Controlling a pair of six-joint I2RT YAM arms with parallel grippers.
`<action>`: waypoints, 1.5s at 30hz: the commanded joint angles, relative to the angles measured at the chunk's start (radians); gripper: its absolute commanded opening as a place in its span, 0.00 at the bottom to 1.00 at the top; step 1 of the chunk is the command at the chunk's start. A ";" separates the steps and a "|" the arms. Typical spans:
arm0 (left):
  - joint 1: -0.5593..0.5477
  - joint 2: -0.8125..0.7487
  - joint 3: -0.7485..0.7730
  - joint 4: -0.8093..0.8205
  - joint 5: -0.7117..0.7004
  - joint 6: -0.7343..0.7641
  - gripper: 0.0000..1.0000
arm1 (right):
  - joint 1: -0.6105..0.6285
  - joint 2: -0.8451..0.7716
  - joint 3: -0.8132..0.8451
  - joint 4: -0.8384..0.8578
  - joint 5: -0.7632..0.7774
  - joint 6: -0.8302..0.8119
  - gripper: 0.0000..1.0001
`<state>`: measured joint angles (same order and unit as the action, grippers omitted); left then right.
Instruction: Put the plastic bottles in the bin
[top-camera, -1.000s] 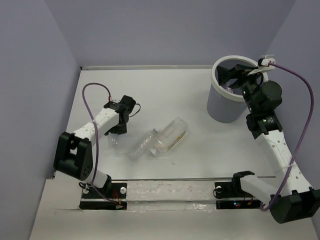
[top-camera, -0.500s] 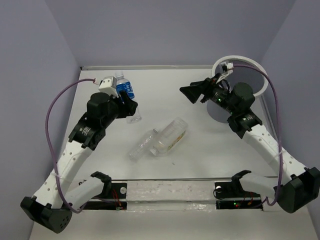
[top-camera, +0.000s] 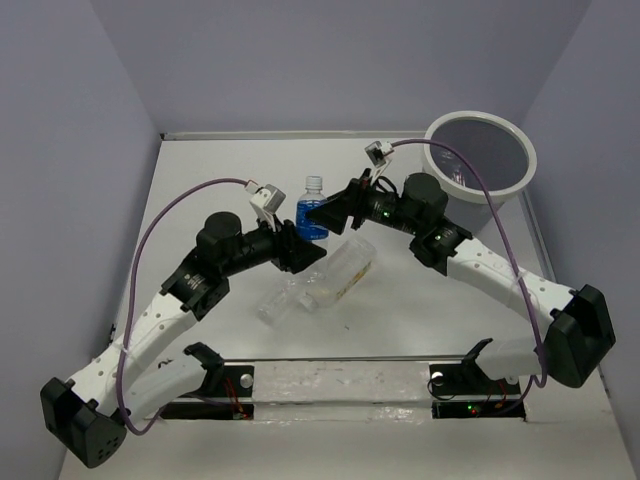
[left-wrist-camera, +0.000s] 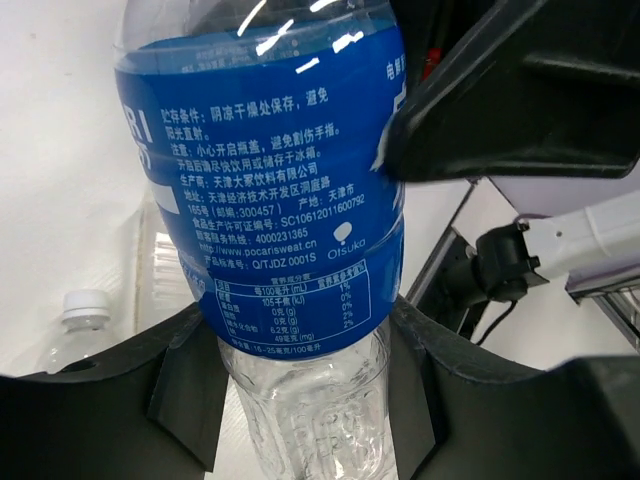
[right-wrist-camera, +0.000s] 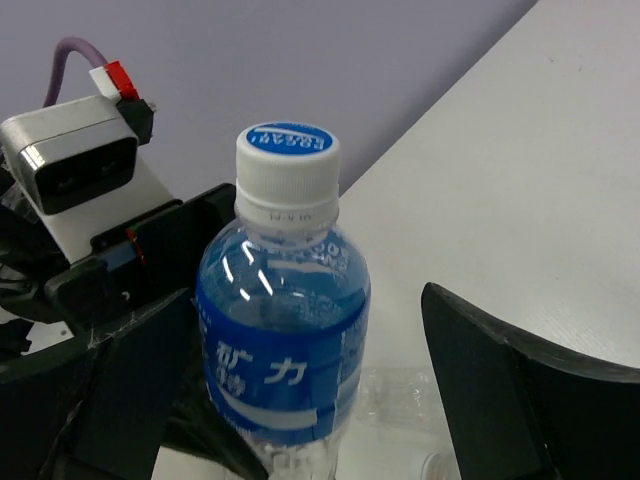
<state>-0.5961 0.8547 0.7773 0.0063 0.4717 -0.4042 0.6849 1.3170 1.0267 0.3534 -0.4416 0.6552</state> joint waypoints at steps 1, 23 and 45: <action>-0.054 -0.019 0.004 0.100 0.059 0.036 0.46 | 0.051 0.016 0.067 0.053 0.047 -0.014 1.00; -0.068 -0.100 0.011 -0.127 -0.338 0.031 0.99 | -0.253 -0.173 0.219 -0.160 0.498 -0.275 0.34; -0.068 0.237 0.082 -0.663 -0.576 -0.067 0.99 | -0.574 -0.047 0.205 -0.145 0.904 -0.597 0.45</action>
<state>-0.6598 1.0397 0.8330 -0.5751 -0.0917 -0.4808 0.1177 1.2453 1.2514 0.1429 0.4656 0.0814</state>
